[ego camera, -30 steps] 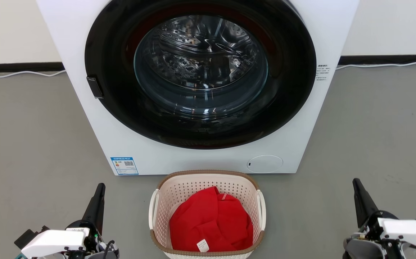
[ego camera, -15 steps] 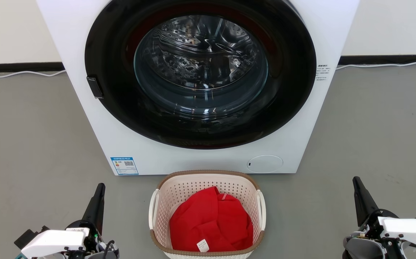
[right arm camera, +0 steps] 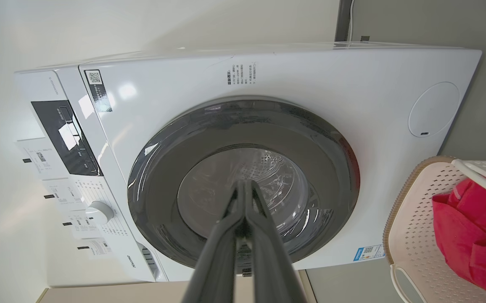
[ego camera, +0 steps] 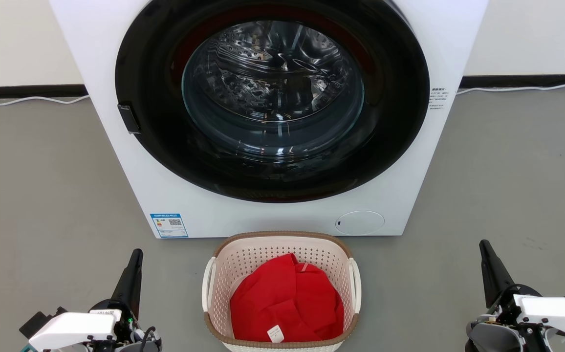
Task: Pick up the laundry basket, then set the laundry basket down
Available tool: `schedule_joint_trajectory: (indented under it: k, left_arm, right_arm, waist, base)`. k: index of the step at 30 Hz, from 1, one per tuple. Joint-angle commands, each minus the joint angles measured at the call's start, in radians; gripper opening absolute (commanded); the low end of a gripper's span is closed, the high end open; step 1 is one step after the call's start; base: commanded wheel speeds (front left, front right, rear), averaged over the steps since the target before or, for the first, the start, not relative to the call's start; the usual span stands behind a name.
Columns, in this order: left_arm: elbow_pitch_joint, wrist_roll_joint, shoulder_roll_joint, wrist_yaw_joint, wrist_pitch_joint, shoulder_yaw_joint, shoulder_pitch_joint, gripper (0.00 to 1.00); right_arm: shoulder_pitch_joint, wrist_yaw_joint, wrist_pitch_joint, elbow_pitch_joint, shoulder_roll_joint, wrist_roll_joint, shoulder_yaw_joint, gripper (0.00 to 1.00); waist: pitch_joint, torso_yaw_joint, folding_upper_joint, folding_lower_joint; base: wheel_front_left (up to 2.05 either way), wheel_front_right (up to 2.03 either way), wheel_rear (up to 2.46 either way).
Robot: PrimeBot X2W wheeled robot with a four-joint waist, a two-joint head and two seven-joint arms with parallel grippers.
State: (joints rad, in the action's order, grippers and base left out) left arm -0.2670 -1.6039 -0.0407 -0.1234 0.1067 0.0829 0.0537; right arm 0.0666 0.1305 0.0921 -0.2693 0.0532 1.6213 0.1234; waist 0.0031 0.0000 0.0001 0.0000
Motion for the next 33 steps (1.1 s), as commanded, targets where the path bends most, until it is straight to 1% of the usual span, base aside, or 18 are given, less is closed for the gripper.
schedule_joint_trajectory:
  k: [1, 33]
  left_arm:
    - [0.022, -0.005, -0.01, -0.007, 0.007, 0.031, 0.054, 0.0]
    - [0.022, -0.004, -0.01, -0.007, 0.007, 0.031, 0.054, 0.0]
  right_arm:
    - [0.04, 0.0, 0.012, 0.025, 0.006, -0.003, -0.021, 0.0]
    - [0.041, 0.0, 0.016, 0.025, 0.002, -0.007, -0.016, 0.0]
  waist:
    - [0.0, 0.0, -0.0001, 0.0]
    - [0.0, 0.0, -0.0001, 0.0]
  base:
    - [0.0, 0.0, 0.0]
    - [0.0, 0.0, 0.0]
